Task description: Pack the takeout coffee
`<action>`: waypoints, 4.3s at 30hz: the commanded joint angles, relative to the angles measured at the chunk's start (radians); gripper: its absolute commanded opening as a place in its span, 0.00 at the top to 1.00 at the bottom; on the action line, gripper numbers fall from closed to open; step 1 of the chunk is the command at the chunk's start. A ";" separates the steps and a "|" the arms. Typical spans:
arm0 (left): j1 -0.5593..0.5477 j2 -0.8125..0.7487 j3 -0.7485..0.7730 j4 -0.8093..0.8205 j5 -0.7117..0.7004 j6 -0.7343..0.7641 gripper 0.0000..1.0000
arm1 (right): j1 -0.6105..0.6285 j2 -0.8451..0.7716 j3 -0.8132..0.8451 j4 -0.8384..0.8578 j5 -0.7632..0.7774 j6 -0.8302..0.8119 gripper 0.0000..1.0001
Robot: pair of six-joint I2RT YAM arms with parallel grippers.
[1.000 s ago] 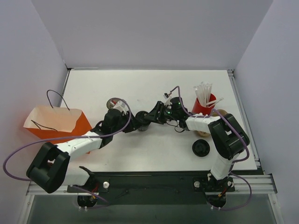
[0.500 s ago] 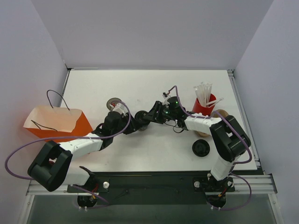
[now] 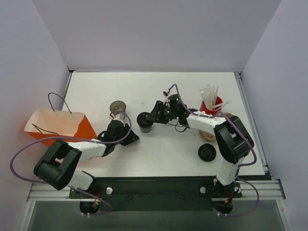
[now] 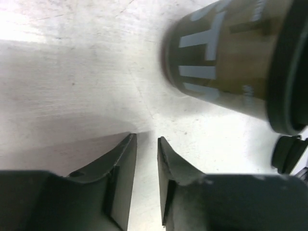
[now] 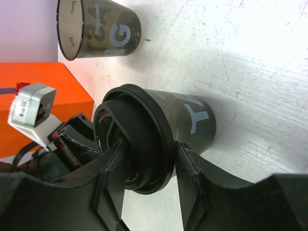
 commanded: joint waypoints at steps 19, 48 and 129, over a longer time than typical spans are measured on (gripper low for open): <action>0.041 -0.147 0.405 -0.408 0.007 0.272 0.55 | 0.000 0.017 0.175 -0.484 0.032 -0.192 0.44; 0.079 -0.046 0.420 -0.347 0.036 0.313 0.54 | -0.040 0.048 0.335 -0.559 -0.024 -0.251 0.44; -0.022 0.187 0.391 -0.258 0.035 0.384 0.44 | -0.137 -0.084 0.062 -0.274 -0.114 -0.153 0.66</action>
